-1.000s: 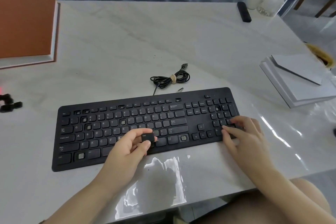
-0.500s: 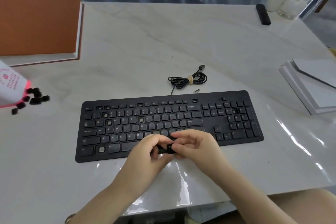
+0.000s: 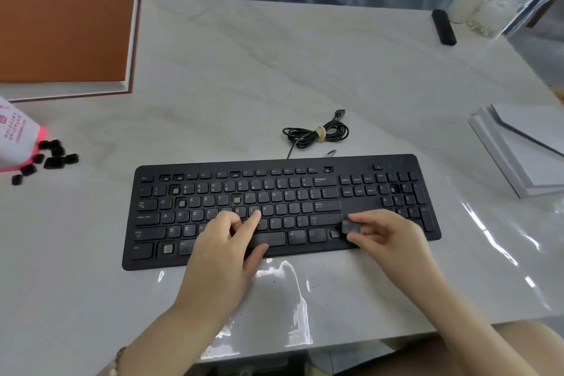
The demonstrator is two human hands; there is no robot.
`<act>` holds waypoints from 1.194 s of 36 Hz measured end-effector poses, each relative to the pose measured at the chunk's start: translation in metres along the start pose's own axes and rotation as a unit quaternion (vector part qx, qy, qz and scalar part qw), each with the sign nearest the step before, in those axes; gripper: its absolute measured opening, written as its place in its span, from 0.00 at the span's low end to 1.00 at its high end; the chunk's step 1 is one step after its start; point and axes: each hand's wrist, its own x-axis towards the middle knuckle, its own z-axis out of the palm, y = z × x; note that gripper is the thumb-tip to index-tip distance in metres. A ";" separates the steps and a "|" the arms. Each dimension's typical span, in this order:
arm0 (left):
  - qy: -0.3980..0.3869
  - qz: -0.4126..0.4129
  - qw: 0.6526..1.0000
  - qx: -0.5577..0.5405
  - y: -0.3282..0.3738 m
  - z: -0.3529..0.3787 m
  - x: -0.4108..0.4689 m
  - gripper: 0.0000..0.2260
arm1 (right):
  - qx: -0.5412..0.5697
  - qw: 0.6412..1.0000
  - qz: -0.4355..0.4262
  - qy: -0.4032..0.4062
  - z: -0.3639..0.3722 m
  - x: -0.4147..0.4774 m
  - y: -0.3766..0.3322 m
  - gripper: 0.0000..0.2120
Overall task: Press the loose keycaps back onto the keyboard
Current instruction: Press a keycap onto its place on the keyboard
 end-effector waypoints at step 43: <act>-0.013 -0.100 0.979 -0.179 0.000 -0.006 -0.001 0.16 | -0.323 0.892 -0.272 0.161 0.032 -0.017 0.019 0.14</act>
